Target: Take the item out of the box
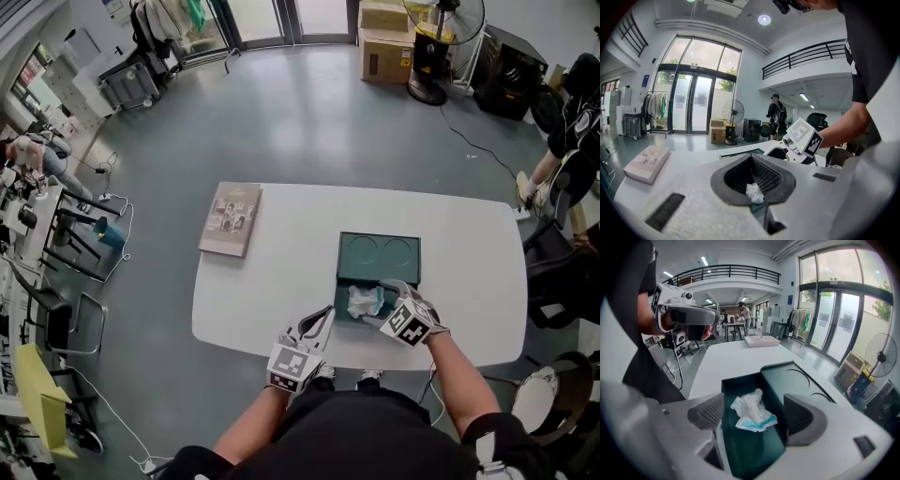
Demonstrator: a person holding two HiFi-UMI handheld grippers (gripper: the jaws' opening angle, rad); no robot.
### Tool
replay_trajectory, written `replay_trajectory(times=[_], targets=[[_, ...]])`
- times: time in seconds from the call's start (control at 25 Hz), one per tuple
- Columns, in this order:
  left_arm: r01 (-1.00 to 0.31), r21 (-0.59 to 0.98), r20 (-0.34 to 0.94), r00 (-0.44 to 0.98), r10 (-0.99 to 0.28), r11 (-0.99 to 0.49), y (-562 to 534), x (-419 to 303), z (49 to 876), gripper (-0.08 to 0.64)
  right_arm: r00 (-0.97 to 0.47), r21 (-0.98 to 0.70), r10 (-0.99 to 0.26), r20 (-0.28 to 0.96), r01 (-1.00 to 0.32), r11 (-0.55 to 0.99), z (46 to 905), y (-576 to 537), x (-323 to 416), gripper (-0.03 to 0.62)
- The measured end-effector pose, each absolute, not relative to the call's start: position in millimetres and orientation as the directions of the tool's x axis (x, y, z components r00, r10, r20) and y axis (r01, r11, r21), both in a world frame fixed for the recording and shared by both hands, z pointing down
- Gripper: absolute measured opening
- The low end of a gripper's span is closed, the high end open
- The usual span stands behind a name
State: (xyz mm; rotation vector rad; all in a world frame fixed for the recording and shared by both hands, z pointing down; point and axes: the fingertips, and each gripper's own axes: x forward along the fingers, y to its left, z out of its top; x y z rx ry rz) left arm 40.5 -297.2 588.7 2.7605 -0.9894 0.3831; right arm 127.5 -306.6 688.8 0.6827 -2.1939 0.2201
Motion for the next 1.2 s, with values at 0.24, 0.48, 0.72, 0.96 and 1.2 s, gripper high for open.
replay_trajectory(times=[0.24,0.48,0.72,0.96,1.2], targets=[[-0.687,0.077,0.321,0.703,-0.634,-0.723,-300.5,21.9,588.0,0.012,-0.508,0.068,-0.320,0.799,-0.453,0.889,713.4,-306.5,111.2,0.353],[-0.704,0.078,0.338,0.685,-0.646,-0.706,-297.9,12.0,596.3,0.012,-0.453,0.081,-0.262,0.852,-0.381,0.921,742.1,-305.2,108.7,0.310],[-0.722,0.079,0.342,0.668,-0.661,-0.688,-294.5,2.9,599.3,0.012,-0.391,0.109,-0.238,0.889,-0.325,0.939,761.4,-306.4,109.0,0.262],[-0.741,0.090,0.351,0.649,-0.675,-0.665,-289.8,-7.4,608.7,0.012,-0.349,0.099,-0.204,0.915,-0.297,0.950,781.4,-302.1,108.9,0.224],[-0.741,0.069,0.342,0.647,-0.682,-0.668,-291.1,-7.0,598.0,0.012,-0.348,0.074,-0.181,0.920,-0.299,0.951,783.9,-301.9,106.1,0.193]])
